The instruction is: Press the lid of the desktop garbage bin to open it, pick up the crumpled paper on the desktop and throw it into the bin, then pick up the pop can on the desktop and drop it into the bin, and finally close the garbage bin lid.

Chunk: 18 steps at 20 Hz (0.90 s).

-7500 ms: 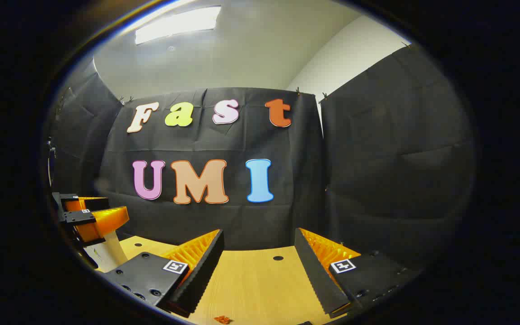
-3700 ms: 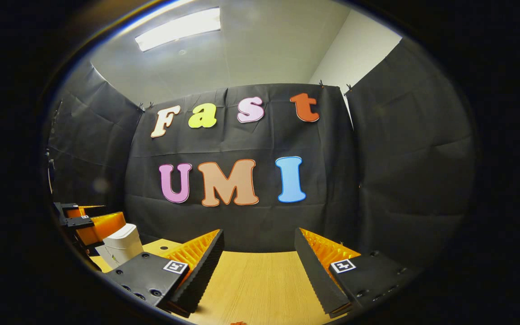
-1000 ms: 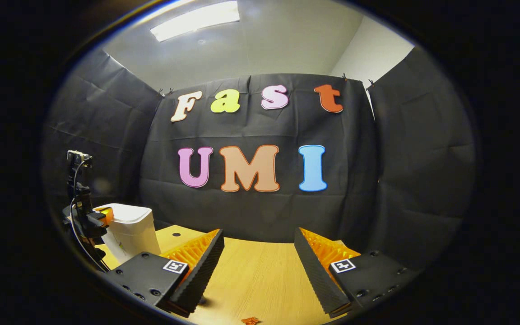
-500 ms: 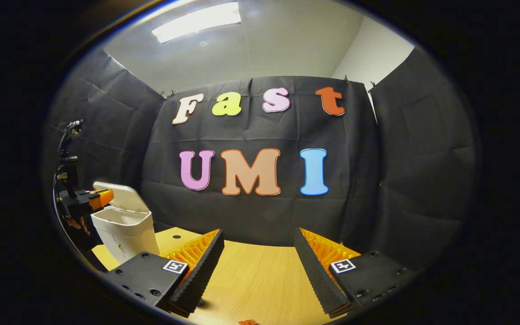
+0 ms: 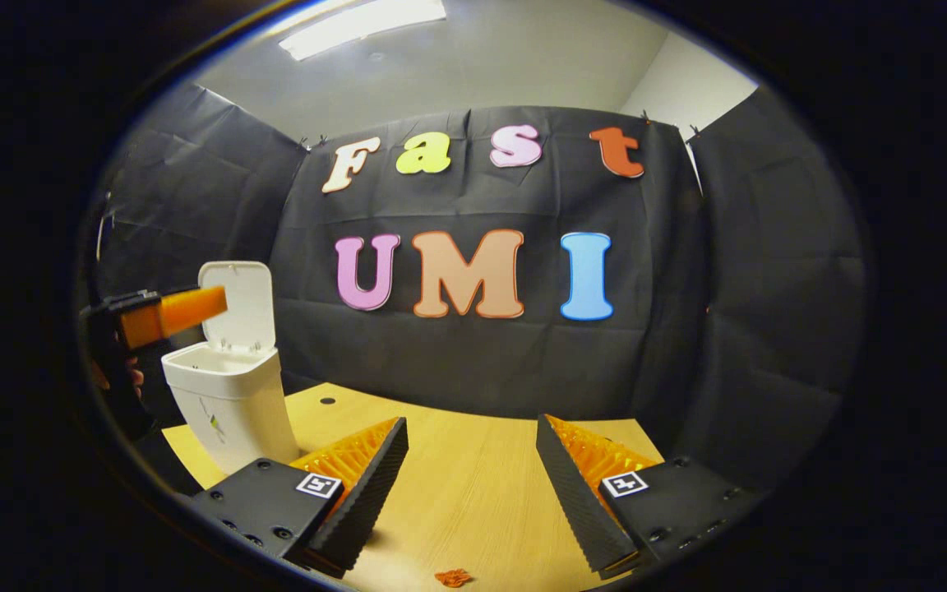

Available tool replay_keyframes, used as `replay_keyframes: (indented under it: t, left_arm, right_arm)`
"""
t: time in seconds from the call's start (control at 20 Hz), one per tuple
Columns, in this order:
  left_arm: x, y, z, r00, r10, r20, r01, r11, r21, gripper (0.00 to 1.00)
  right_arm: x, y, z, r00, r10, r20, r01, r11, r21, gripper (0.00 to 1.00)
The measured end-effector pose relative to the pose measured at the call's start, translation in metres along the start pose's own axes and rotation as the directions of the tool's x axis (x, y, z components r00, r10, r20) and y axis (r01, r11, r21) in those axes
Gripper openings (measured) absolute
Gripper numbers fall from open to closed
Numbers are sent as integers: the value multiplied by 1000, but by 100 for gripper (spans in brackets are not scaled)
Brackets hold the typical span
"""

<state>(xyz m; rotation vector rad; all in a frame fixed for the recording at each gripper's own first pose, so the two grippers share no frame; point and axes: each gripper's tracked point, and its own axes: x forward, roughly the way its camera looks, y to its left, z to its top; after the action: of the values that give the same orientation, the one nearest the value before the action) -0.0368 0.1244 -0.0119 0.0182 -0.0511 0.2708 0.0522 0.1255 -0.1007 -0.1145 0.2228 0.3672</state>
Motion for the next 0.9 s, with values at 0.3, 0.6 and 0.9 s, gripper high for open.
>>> replay_keyframes:
  t: [0.3, 0.6, 0.9]
  left_arm:
    - [-14, -7, 22, 999, -9, 32, 7, 999, 46, 90]
    - [-25, 9, 50, 997, 34, 75, -40, 996, 84, 90]
    - [-37, 21, 63, 993, 71, 96, -82, 989, 122, 90]
  right_arm:
    - [19, 6, -87, 981, 21, -192, -30, 999, -42, 99]
    - [28, 9, -172, 920, 40, -390, -65, 997, -51, 99]
    - [29, 13, -234, 847, 58, -528, -81, 996, -22, 100]
